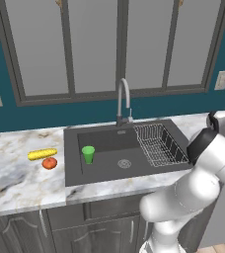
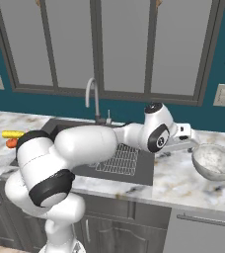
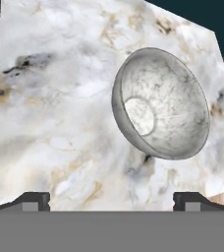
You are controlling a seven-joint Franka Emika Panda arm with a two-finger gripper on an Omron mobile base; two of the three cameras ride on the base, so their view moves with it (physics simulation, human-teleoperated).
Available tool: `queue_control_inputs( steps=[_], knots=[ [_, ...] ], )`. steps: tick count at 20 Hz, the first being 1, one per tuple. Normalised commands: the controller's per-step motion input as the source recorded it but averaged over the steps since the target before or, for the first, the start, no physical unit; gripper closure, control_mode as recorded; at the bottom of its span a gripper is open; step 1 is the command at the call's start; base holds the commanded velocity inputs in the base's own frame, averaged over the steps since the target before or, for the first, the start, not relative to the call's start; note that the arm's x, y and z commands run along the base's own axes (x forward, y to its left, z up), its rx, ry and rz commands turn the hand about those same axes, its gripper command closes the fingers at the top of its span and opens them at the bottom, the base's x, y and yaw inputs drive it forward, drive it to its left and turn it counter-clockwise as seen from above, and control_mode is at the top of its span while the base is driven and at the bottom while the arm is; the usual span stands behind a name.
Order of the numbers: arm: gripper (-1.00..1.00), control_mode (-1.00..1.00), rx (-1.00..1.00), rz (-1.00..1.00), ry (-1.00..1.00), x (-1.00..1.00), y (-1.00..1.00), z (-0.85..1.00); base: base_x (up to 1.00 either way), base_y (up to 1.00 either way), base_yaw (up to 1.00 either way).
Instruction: Remove the squash and corn from the sink. Then move the bowl and cup from the counter to the sink for washing.
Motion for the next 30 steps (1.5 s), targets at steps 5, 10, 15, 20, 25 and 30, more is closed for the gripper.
queue_control_inputs(
  steps=[5, 10, 15, 20, 25, 30],
  knots=[
    [-1.0, -1.0, 0.0, 0.0, 0.0, 0.08, -0.12, -0.07, 0.0, 0.0, 0.0],
    [-1.0, -1.0, 0.0, 0.0, 0.0, 0.12, -0.07, -0.13, 0.0, 0.0, 0.0],
    [-1.0, -1.0, 0.0, 0.0, 0.0, 0.15, -0.06, -0.14, 0.0, 0.0, 0.0],
    [-1.0, -1.0, -0.02, 0.0, 0.0, 0.15, -0.12, -0.12, 0.0, 0.0, 0.0],
    [-1.0, -1.0, -0.05, 0.0, 0.0, 0.07, -0.16, -0.12, 0.0, 0.0, 0.0],
    [-1.0, -1.0, -0.06, 0.0, 0.0, 0.06, -0.19, -0.14, 0.0, 0.0, 0.0]
  ],
)
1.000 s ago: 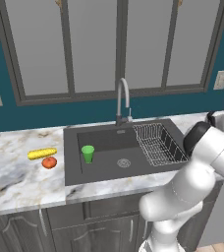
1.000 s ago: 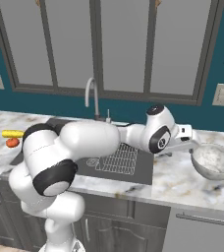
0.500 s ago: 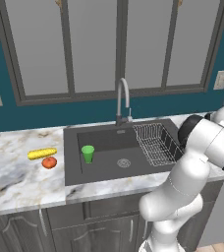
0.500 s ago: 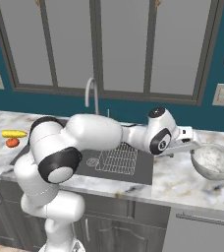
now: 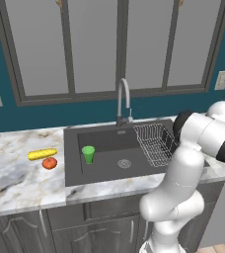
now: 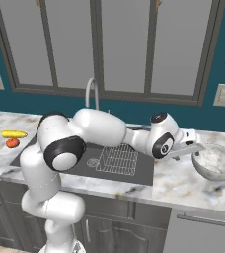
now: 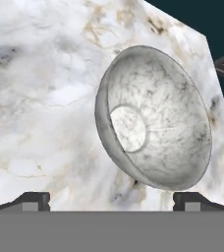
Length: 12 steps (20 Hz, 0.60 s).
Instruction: Remove the squash and corn from the sink. Then move the bowl and cup from the counter to the sink for washing.
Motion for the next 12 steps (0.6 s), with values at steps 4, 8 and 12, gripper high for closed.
queue_control_inputs(
  steps=[4, 8, 12],
  knots=[
    [-1.0, -1.0, -0.02, 0.0, 0.0, 0.09, -0.12, -0.14, 0.0, 0.0, 0.0],
    [-1.0, -1.0, -0.02, 0.0, 0.0, 0.13, -0.11, -0.12, 0.0, 0.0, 0.0],
    [-1.0, -1.0, -0.01, 0.0, 0.01, 0.14, -0.11, -0.09, 0.0, 0.0, 0.0]
  ],
)
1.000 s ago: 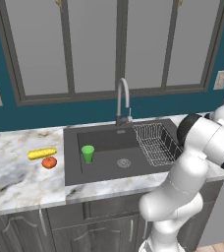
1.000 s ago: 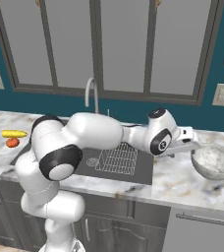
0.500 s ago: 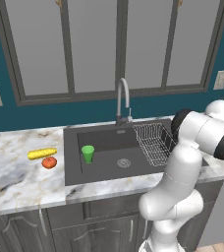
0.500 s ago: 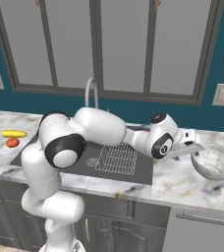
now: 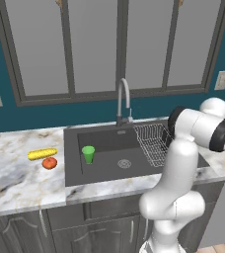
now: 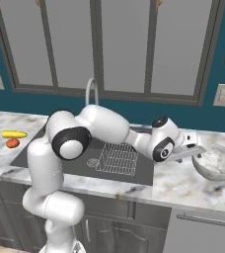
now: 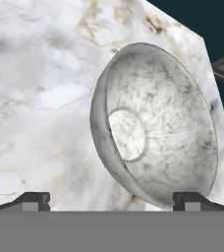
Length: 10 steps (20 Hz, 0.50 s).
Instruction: Remove the squash and corn from the sink. Then move the bowl and cup from the counter to the sink for washing.
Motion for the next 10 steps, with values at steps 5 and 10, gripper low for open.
queue_control_inputs(
  steps=[5, 10],
  knots=[
    [-1.0, -1.0, 0.0, 0.0, 0.04, 0.13, -0.13, -0.07, 0.0, 0.0, 0.0],
    [-1.0, -1.0, 0.0, 0.0, 0.05, 0.18, -0.13, -0.03, 0.0, 0.0, 0.0]
  ],
)
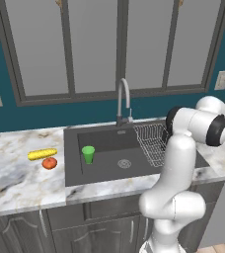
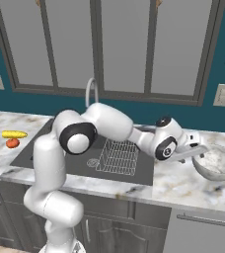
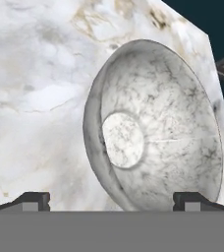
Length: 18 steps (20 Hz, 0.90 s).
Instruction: Remove the squash and corn from the sink. Then move the bowl and cup from the counter to the sink for washing.
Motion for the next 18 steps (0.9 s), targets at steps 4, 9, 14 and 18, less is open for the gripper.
queue_control_inputs(
  steps=[4, 9, 14, 18],
  knots=[
    [-1.0, -1.0, 0.0, 0.0, 0.0, 0.16, -0.11, -0.05, 0.0, 0.0, 0.0],
    [-1.0, -1.0, 0.0, 0.0, 0.03, 0.13, -0.12, -0.07, 0.0, 0.0, 0.0],
    [-1.0, -1.0, 0.0, 0.0, 0.07, 0.12, -0.11, -0.12, 0.0, 0.0, 0.0],
    [-1.0, -1.0, 0.0, 0.0, 0.08, 0.12, -0.08, -0.12, 0.0, 0.0, 0.0]
  ],
)
